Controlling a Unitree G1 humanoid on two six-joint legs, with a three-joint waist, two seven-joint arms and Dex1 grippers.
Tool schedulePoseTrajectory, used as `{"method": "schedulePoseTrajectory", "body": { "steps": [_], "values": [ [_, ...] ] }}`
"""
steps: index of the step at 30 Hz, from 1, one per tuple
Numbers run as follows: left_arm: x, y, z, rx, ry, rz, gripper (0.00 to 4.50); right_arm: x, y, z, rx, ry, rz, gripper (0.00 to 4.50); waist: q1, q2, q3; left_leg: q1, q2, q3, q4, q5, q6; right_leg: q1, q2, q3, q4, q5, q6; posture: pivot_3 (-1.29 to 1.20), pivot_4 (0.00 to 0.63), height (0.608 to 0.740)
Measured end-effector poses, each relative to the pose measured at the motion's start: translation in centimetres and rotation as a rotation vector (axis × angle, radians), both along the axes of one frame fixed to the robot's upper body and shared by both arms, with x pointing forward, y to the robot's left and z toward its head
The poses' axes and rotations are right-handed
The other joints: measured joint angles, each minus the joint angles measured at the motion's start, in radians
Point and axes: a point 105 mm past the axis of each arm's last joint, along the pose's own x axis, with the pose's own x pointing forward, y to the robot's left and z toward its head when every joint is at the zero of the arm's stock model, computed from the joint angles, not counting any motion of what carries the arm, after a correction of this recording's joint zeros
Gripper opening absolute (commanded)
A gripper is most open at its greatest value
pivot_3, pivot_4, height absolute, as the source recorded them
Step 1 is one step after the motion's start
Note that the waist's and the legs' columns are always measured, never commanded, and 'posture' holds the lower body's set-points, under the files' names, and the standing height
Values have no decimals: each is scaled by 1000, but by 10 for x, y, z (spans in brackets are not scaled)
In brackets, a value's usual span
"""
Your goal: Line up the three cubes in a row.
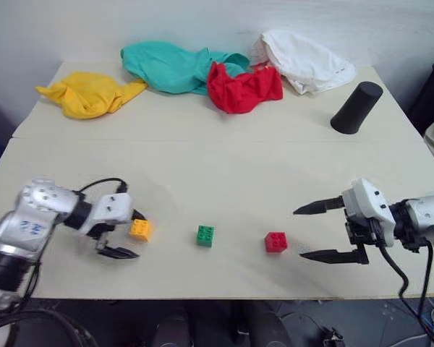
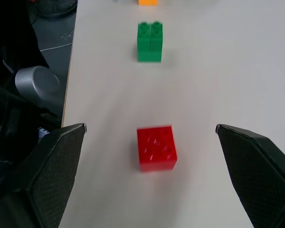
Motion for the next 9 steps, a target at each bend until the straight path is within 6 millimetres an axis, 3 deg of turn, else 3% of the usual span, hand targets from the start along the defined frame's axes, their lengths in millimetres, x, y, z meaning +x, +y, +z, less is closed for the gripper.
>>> {"method": "schedulePoseTrajectory", "body": {
  "steps": [5,9],
  "values": [
    [-16,26,37,-16,-38,84,4483,-5,-28,0,-24,22,-55,4500,3,0,0,1,0,0,0,0,0,1,0,0,-1,0,0,0,150,740],
    [-24,43,58,-46,-71,169,4483,-8,-51,-13,-39,85,-130,4500,4,0,0,0,-1,0,0,0,1,1,0,0,-1,0,0,0,150,740]
  ]
}}
